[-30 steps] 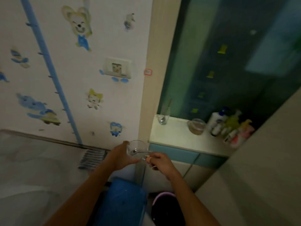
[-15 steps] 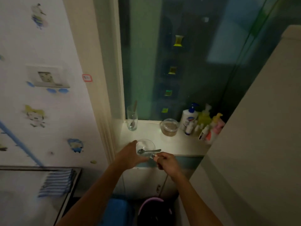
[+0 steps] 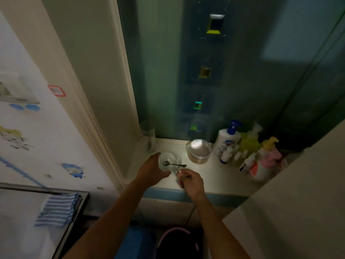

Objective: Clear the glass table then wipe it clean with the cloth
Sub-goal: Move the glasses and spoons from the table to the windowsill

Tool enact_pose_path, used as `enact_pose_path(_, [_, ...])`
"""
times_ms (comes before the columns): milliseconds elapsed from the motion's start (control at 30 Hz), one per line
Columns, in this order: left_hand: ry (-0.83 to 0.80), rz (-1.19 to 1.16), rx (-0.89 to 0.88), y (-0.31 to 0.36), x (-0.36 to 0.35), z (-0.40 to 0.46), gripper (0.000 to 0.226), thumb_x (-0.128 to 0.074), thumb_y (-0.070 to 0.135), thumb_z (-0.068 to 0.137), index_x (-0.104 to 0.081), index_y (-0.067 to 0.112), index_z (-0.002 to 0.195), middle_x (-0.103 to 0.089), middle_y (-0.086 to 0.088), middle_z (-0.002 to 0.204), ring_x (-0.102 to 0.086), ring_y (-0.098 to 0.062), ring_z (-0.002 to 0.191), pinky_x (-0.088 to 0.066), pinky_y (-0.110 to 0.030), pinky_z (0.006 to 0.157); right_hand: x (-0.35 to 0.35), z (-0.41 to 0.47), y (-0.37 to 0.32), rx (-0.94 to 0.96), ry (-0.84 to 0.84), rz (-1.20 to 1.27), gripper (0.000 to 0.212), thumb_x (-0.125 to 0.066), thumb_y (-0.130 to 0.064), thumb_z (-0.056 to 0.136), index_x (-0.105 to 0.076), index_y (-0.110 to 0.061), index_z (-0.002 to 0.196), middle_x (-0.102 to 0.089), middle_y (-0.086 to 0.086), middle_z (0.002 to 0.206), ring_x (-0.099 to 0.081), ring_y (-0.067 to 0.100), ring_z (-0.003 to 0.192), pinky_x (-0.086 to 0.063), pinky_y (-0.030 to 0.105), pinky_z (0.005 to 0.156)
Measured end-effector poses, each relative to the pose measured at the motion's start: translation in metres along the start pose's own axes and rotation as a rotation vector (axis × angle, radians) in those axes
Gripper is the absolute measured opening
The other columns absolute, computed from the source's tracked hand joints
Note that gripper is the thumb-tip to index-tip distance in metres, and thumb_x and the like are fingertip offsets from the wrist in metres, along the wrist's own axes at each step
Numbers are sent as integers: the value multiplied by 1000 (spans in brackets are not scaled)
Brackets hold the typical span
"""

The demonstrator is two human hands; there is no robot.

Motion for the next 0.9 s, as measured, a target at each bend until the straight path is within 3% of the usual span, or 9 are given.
enact_pose_path(100, [-7, -4, 8, -12, -9, 27, 54, -82, 41, 70, -56, 27, 116, -61, 12, 112, -60, -10, 101, -49, -28, 89, -2, 18, -1, -32, 39, 35, 12, -64, -16, 90, -72, -25, 89, -73, 6, 73, -65, 19, 67, -55, 31, 65])
enact_pose_path(167, [-21, 5, 9, -14, -12, 39, 51, -80, 49, 70, -55, 31, 110, -63, 10, 110, -62, -14, 100, -52, -36, 92, -3, 26, -2, -48, 64, 38, 11, -65, -17, 90, -73, -23, 90, -73, 4, 73, -64, 15, 64, -53, 25, 63])
enact_pose_path(233, [-68, 3, -31, -13, -16, 54, 62, -76, 56, 74, -52, 22, 121, -60, 2, 118, -58, -22, 109, -47, -46, 102, -6, 37, -1, -61, 83, 56, 11, -65, -18, 90, -74, -24, 88, -73, 2, 74, -64, 14, 64, -53, 24, 64])
enact_pose_path(333, [-83, 104, 25, -20, -21, 68, 87, -75, 45, 79, -32, 18, 150, -43, -5, 148, -47, -26, 131, -41, -40, 108, -8, 50, 1, -91, 127, 104, 10, -65, -17, 90, -74, -23, 89, -73, 2, 80, -66, 17, 69, -56, 27, 69])
enact_pose_path(467, [2, 175, 63, -43, -36, 98, 66, -58, 57, 86, -48, 11, 133, -58, -10, 130, -57, -34, 121, -45, -26, 105, -9, 61, -1, -108, 151, 122, 11, -64, -18, 91, -73, -16, 97, -72, 2, 86, -67, 18, 77, -58, 28, 73])
enact_pose_path(533, [-11, 20, 80, -61, -58, 114, 65, -38, 65, 81, -47, 23, 130, -59, 1, 129, -57, -20, 121, -46, -28, 104, -11, 66, -5, -94, 145, 50, 10, -61, -20, 93, -71, -19, 97, -71, 0, 84, -66, 16, 76, -54, 21, 68])
enact_pose_path(567, [6, 95, 61, -57, -57, 113, 67, -35, 66, 77, -46, 27, 131, -57, 6, 131, -56, -15, 122, -46, -30, 104, -13, 68, -6, -91, 141, 32, 11, -60, -21, 94, -70, -19, 97, -70, 0, 84, -66, 16, 77, -51, 17, 65])
enact_pose_path(700, [89, 67, 23, -18, -26, 89, 66, -65, 44, 86, -38, 24, 143, -50, 3, 145, -54, -21, 128, -49, -35, 102, -16, 72, -6, -114, 123, 3, 16, -61, -26, 93, -70, -16, 104, -71, 3, 88, -65, 15, 74, -49, 16, 63])
enact_pose_path(900, [16, 93, 50, -14, -31, 79, 75, -62, 37, 91, -23, 22, 153, -35, -1, 156, -45, -25, 136, -46, -40, 104, -14, 68, -7, -147, 86, 89, 23, -70, -25, 87, -64, -21, 109, -72, 7, 85, -60, 11, 62, -51, 20, 58])
Point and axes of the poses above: each hand's wrist, its own z-axis towards the middle knuckle, its own x-axis out of the back of the hand, y = z × x, the point moved 7 cm from there along z, towards the middle knuckle
